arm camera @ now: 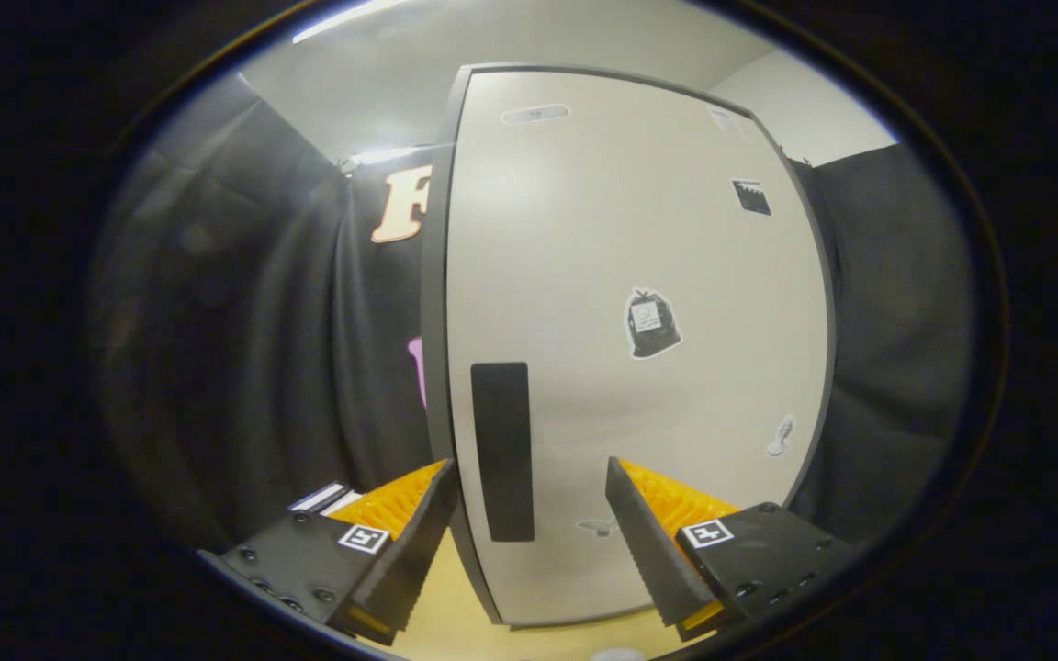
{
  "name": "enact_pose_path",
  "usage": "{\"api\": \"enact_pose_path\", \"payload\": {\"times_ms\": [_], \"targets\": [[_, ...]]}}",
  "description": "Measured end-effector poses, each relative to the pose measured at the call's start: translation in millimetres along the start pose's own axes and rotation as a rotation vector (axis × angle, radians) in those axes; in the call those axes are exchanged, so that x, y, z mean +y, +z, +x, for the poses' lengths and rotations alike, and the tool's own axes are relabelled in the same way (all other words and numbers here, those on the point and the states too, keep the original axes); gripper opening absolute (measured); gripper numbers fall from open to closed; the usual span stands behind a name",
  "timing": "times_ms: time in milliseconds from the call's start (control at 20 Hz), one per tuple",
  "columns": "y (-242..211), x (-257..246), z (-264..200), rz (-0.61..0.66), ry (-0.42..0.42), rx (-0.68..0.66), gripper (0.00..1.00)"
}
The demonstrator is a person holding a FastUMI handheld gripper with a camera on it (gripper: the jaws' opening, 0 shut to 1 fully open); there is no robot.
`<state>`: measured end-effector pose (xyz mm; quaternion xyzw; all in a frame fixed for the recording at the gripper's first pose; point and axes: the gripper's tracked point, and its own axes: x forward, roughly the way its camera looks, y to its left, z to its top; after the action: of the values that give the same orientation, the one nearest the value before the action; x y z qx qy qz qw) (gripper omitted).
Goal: Open the shoe cabinet door, grab the shoes and put them into the shoe cabinet, then close the shoe cabinet door.
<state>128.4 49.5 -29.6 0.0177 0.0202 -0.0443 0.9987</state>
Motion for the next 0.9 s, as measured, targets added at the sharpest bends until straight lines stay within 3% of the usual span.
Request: {"api": "enact_pose_path", "payload": {"times_ms": [200, 900], "targets": [[-4, 4, 14, 0.002, -0.008, 0.004, 0.91], [-7, 15, 26, -0.021, -0.021, -0.002, 0.25]]}}
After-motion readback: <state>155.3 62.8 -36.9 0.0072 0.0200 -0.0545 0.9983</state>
